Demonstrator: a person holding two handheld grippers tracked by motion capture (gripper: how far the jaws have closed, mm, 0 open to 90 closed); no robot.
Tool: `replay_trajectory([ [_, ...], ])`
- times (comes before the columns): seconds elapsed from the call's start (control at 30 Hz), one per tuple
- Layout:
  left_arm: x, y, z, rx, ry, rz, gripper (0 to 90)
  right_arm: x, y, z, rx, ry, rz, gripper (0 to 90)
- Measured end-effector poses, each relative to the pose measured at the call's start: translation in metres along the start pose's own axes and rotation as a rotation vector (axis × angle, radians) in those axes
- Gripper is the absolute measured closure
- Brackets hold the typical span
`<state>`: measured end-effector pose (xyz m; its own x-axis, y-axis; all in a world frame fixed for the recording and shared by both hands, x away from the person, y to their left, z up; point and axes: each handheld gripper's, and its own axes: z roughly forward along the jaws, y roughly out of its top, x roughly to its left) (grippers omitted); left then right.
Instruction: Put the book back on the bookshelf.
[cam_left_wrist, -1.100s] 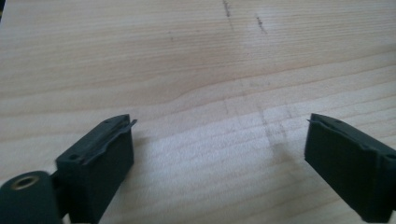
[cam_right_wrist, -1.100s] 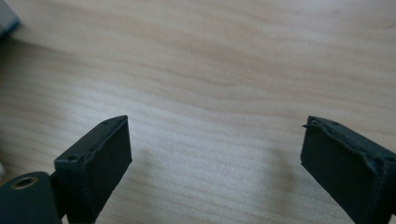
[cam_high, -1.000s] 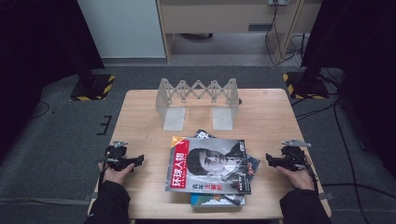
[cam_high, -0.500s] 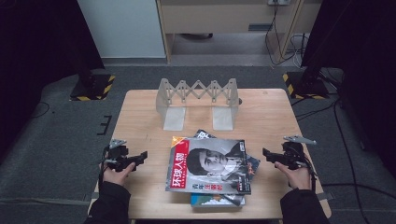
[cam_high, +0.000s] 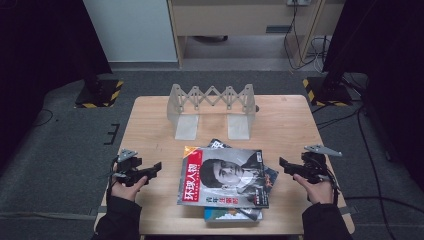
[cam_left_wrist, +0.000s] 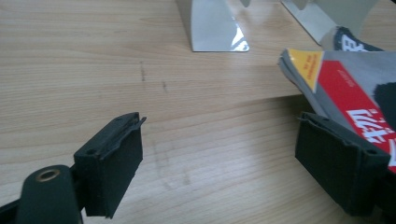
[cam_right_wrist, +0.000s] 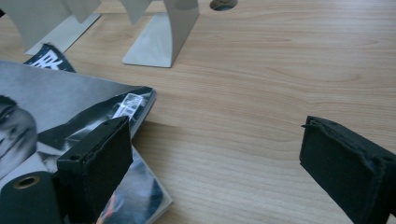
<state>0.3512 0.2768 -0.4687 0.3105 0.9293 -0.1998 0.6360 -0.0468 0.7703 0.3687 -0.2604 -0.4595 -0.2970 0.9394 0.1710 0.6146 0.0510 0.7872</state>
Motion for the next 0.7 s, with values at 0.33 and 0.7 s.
replay_trajectory([
  [0.33,-0.025,-0.002,-0.004,-0.013,-0.07,0.02,18.0,0.021,0.001,-0.002,0.008,0.067,-0.041,10.2],
  [0.7,-0.051,-0.014,-0.008,0.0,-0.131,0.059,21.8,0.036,-0.004,-0.002,0.022,0.113,-0.072,10.8],
])
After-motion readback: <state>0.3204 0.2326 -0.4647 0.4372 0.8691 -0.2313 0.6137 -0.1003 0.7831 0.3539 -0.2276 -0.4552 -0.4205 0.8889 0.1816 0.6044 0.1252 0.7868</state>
